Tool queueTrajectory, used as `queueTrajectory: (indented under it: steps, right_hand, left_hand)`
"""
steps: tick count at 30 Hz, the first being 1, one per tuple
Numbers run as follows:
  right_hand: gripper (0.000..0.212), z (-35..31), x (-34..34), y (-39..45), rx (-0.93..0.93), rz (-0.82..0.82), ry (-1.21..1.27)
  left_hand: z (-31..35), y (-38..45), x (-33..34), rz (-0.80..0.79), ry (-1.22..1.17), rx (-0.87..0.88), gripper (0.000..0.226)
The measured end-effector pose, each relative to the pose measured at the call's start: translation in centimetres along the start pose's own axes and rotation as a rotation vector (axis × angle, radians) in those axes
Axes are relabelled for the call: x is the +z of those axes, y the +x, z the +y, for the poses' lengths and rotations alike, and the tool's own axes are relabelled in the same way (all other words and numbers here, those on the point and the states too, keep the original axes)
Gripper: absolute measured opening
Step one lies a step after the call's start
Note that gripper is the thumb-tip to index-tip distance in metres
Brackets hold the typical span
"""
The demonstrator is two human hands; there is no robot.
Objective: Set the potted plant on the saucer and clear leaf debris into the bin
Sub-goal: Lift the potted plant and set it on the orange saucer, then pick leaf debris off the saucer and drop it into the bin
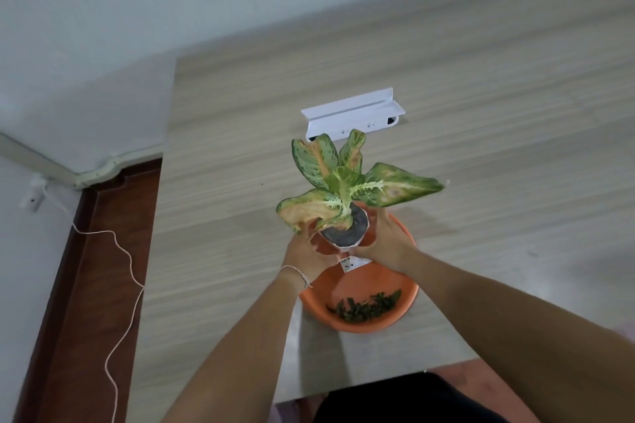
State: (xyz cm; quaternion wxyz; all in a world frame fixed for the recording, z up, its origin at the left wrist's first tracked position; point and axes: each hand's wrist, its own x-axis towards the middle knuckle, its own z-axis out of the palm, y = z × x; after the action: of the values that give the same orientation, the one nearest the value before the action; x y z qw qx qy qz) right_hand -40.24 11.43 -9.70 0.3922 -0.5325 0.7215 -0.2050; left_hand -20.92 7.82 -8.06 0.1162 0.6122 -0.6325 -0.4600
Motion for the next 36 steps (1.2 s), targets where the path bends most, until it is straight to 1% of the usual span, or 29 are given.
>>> queueTrajectory:
  steps: [1, 2, 3, 4, 5, 6, 8, 9, 11, 13, 15, 19, 23, 25, 27, 30, 33, 36]
  right_hand:
    - [0.095, 0.4, 0.3, -0.3, 0.041, 0.036, -0.021]
    - [0.085, 0.9, 0.5, -0.5, 0.067, 0.052, -0.062]
    - [0.072, 1.5, 0.7, -0.9, 0.076, 0.028, -0.104]
    - [0.059, 1.8, 0.8, -1.4, 0.071, -0.043, -0.140]
    - [0.050, 1.9, 0.9, -1.9, 0.055, -0.152, -0.187]
    - [0.045, 2.0, 1.2, -2.4, 0.020, -0.269, -0.251]
    - [0.045, 1.4, 2.1, -3.2, -0.061, -0.455, -0.383]
    - [0.046, 0.9, 2.7, -3.5, -0.095, -0.500, -0.433]
    - [0.044, 0.0, 4.1, -3.9, -0.146, -0.507, -0.513]
    - [0.036, -0.5, 5.3, -4.3, -0.177, -0.469, -0.566]
    - [0.029, -0.6, 6.1, -4.5, -0.177, -0.438, -0.574]
    - [0.016, -0.2, 6.6, -4.5, -0.168, -0.404, -0.534]
    - [0.014, 0.0, 6.2, -4.4, -0.146, -0.393, -0.445]
    - [0.012, 0.3, 5.6, -4.0, -0.088, -0.380, -0.370]
    - [0.009, 0.8, 4.9, -3.6, -0.062, -0.331, -0.298]
    - [0.015, 1.1, 3.7, -3.1, -0.060, -0.262, -0.179]
    - [0.015, 1.0, 2.5, -2.8, -0.034, -0.222, -0.071]
    - [0.013, 0.7, 2.0, -2.8, -0.038, -0.201, -0.034]
  left_hand:
    - [-0.5, -0.6, -0.1, -0.028, 0.000, -0.021, 0.079]
    - [-1.3, -1.0, 0.0, -0.065, 0.064, -0.064, 0.079]
    - [-2.1, -1.4, 0.1, -0.125, 0.158, -0.103, 0.079]
    - [-2.8, -1.8, 0.2, -0.201, 0.256, -0.120, 0.081]
    - [-3.2, -2.2, 0.5, -0.281, 0.331, -0.120, 0.082]
    - [-3.5, -2.5, 0.9, -0.335, 0.374, -0.114, 0.082]
    - [-3.2, -2.9, 1.8, -0.390, 0.419, -0.079, 0.079]
    - [-3.0, -3.0, 2.3, -0.412, 0.450, -0.047, 0.074]
    - [-2.4, -3.0, 3.0, -0.443, 0.535, 0.036, 0.052]
    - [-2.4, -2.8, 3.4, -0.450, 0.611, 0.094, 0.035]
    - [-2.4, -2.7, 3.6, -0.449, 0.681, 0.119, 0.030]
    - [-2.3, -2.5, 3.8, -0.433, 0.770, 0.134, 0.027]
    - [-2.4, -2.6, 4.1, -0.379, 0.735, 0.128, 0.025]
    - [-2.5, -2.6, 3.9, -0.346, 0.712, 0.097, 0.023]
    - [-2.6, -2.6, 3.7, -0.298, 0.653, 0.040, 0.021]
    - [-2.6, -2.7, 3.5, -0.164, 0.471, -0.088, 0.013]
    - [-2.0, -3.3, 3.2, -0.033, 0.271, -0.199, 0.007]
    - [-1.7, -4.2, 2.5, 0.022, 0.146, -0.260, 0.020]
